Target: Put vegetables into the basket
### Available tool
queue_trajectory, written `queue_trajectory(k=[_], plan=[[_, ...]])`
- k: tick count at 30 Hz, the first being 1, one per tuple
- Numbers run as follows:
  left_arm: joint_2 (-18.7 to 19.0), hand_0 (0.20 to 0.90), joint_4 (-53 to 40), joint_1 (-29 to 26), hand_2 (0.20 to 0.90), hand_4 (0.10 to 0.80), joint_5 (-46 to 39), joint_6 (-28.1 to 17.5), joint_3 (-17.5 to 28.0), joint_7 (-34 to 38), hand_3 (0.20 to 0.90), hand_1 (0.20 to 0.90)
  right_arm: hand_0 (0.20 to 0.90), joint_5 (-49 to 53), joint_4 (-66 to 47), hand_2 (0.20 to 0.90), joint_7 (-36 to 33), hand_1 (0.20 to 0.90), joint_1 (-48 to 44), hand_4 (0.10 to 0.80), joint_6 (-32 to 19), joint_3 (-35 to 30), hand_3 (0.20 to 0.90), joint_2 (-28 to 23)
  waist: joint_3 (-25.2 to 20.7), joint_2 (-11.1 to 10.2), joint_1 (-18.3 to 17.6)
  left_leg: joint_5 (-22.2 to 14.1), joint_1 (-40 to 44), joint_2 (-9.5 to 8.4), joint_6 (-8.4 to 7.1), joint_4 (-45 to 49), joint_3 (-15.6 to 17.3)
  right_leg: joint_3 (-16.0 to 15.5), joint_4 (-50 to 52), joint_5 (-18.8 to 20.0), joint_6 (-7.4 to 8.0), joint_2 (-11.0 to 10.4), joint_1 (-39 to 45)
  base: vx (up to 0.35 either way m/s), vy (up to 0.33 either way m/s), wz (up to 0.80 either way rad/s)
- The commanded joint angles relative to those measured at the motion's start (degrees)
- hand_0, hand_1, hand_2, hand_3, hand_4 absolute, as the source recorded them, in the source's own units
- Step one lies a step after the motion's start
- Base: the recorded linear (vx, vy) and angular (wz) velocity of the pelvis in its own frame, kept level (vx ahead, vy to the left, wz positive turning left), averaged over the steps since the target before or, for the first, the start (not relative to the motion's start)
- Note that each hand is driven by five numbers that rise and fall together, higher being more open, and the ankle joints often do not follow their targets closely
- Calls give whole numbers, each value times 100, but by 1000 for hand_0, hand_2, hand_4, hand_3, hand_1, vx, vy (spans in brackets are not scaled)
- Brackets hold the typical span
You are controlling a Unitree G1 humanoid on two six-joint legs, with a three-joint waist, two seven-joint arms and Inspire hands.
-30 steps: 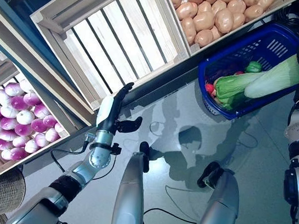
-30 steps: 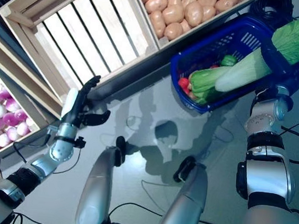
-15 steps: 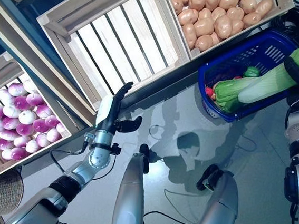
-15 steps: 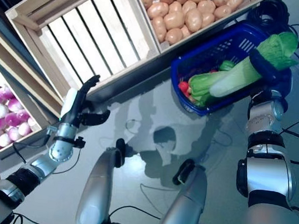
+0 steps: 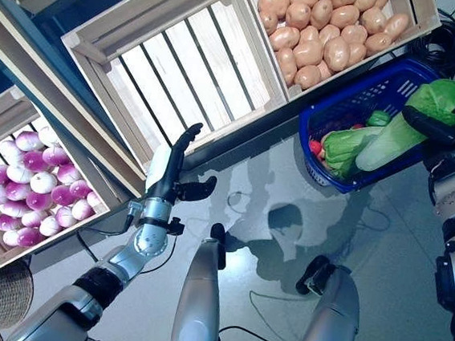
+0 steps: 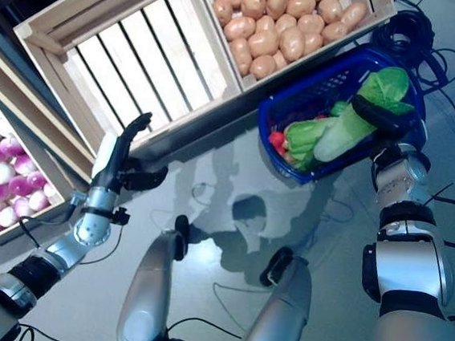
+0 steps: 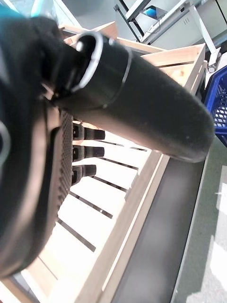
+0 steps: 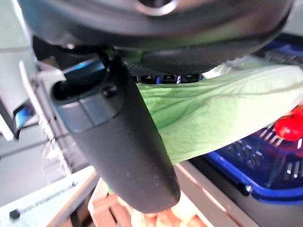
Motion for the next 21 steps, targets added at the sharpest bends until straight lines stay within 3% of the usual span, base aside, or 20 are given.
queue_trajectory(k=[1,4,5,8,21], plan=[[402,900,-388,-189,900,800,28,-610,300,294,900,900,900,-258,-385,900,513,900,-877,800,-1144,227,900,-461,-269,-87,116,-680,473,76,250,17,134,22,-117,63,-59,-23,254,-43,-3,3],[381,900,-321,-155,900,800,56,-722,309,287,900,900,900,-526,-529,900,748,900,-893,800,-1611,377,900,-456,-266,-84,120,-673,471,74,240,-6,141,10,-137,70,-57,-34,248,-45,0,1],[372,900,-338,-163,900,800,65,-722,316,272,900,900,900,-1070,-588,900,391,900,-921,800,-1957,504,900,-479,-264,-81,124,-684,446,79,237,16,143,12,-120,68,-54,-48,222,-43,4,1],[342,900,-418,-110,900,800,146,-741,319,305,900,900,900,-1872,-776,900,-218,900,-1030,800,-2361,913,900,-573,-245,-72,141,-704,398,82,264,54,148,-2,-92,66,-71,-76,175,-44,4,1],[325,900,-286,-112,900,800,209,-954,271,433,900,900,900,-1864,-634,900,-447,900,-1113,800,-2055,1186,900,-585,-145,-7,149,-680,302,75,295,17,172,-6,-105,59,-105,-74,98,-18,-1,2]])
